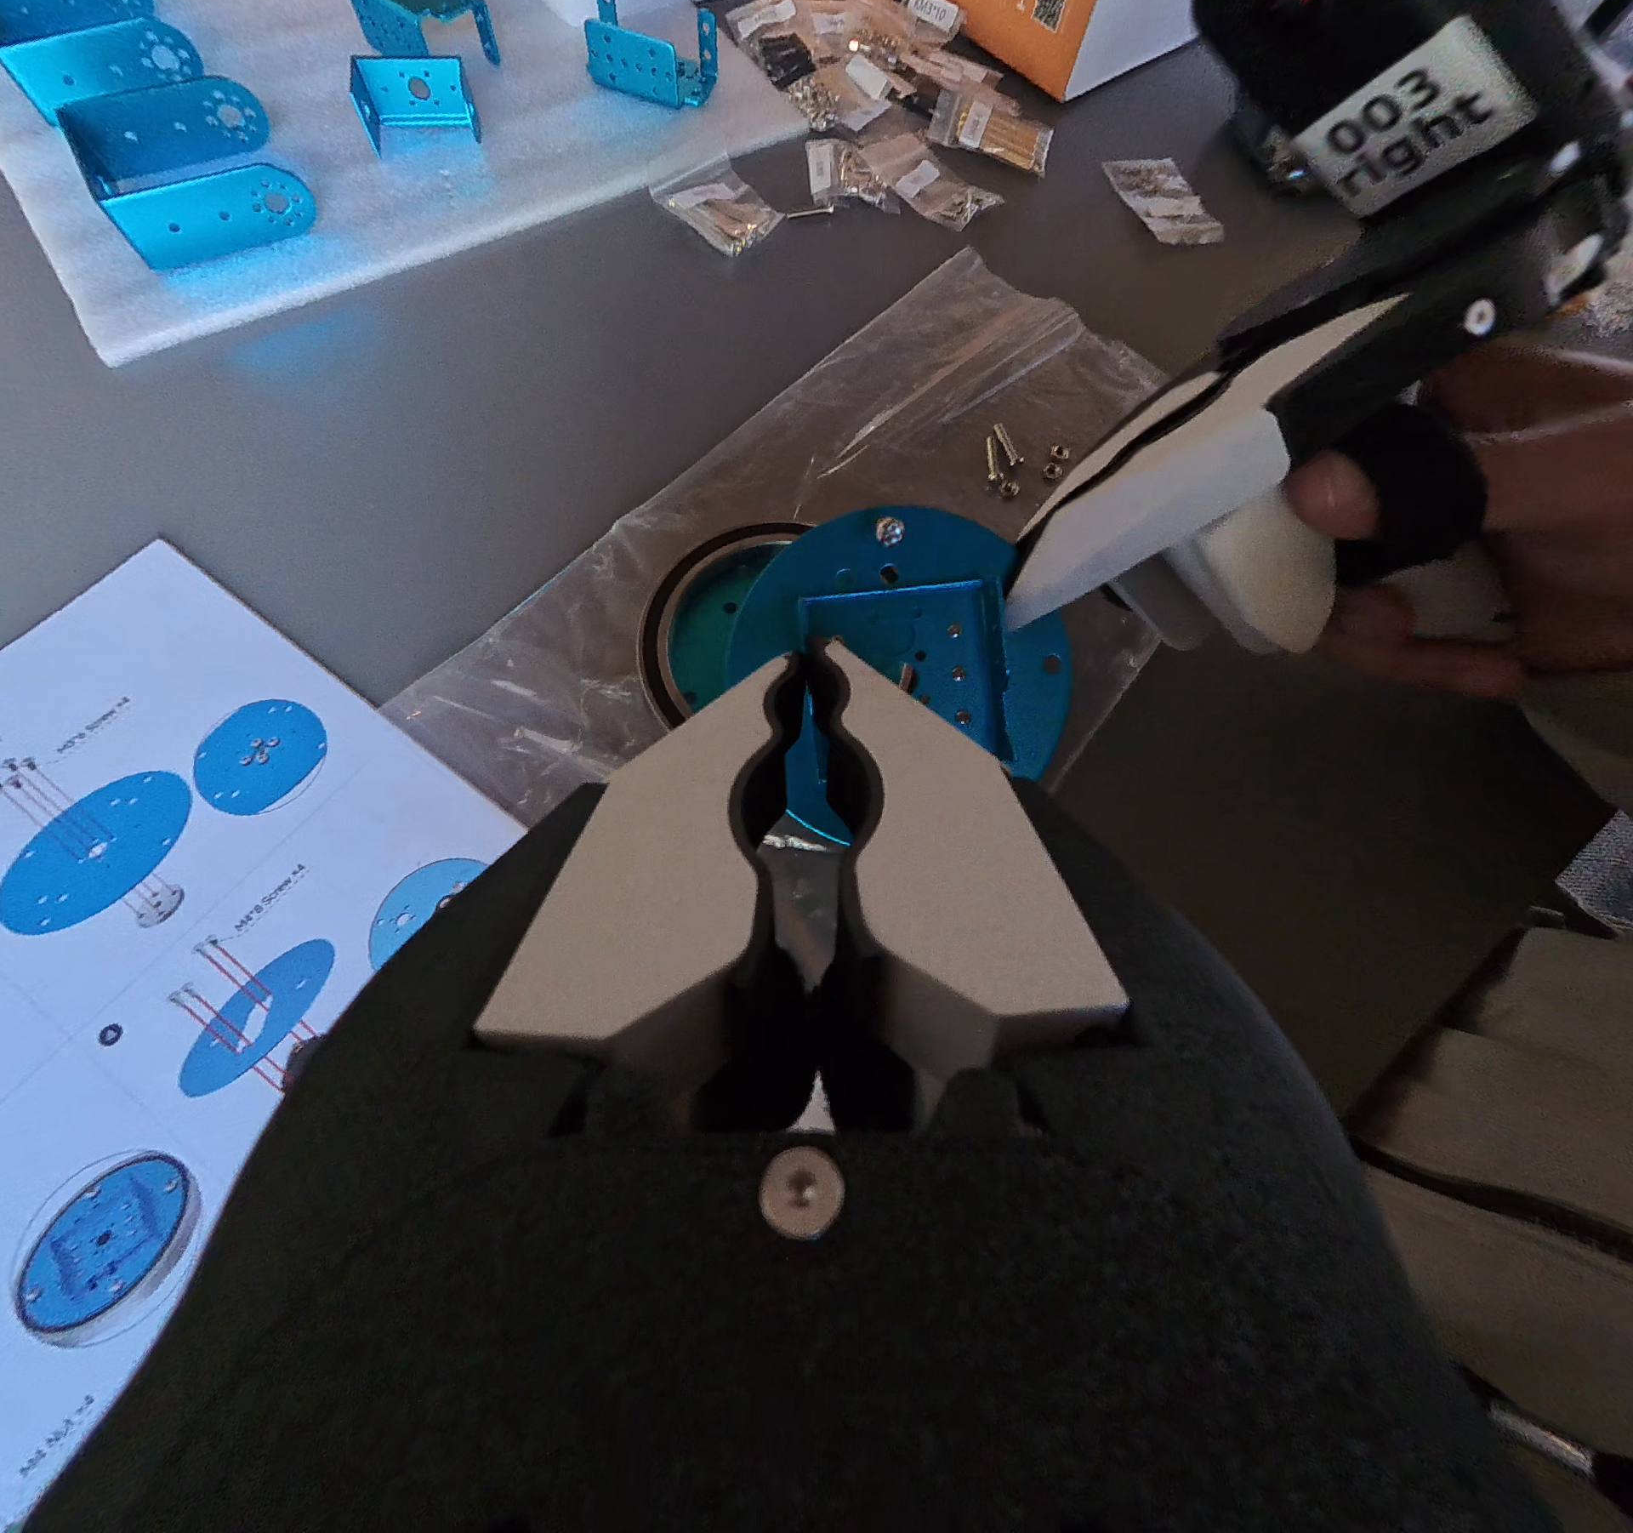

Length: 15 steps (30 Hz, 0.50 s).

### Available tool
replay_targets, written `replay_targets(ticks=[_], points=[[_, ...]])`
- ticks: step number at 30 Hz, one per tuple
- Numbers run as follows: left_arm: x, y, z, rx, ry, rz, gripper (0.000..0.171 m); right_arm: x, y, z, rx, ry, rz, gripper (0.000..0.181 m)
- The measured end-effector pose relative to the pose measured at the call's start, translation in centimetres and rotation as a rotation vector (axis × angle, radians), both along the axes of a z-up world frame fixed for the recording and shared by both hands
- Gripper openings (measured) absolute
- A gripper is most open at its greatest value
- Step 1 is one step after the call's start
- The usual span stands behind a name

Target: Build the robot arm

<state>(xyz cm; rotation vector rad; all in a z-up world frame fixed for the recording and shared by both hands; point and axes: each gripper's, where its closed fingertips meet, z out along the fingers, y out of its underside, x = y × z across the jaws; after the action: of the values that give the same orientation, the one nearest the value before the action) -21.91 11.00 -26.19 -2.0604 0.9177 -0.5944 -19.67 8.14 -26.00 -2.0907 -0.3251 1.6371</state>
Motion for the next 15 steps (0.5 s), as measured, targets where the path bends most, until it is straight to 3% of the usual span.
replay_targets(ticks=[6, 10, 13, 15], points=[[0.2, -0.8, 2.1, -0.007, -0.182, -0.024, 0.005, 0.3, -0.4, 0.9, -0.119, 0.116, 0.03, 0.0], [-1.0, -1.0, 4.1, -0.119, -0.457, -0.02, 0.03, 0.7, -0.5, 2.1, -0.152, 0.18, 0.063, 0.0], [-2.5, -0.8, 3.8, -0.215, -0.578, -0.005, 0.033, 1.1, -0.6, 2.9, -0.197, 0.238, 0.082, 0.0], [-2.3, -1.8, 4.1, -0.312, -0.689, -0.067, 0.033, 1.1, -0.7, 2.8, -0.196, 0.213, 0.091, 0.0]])
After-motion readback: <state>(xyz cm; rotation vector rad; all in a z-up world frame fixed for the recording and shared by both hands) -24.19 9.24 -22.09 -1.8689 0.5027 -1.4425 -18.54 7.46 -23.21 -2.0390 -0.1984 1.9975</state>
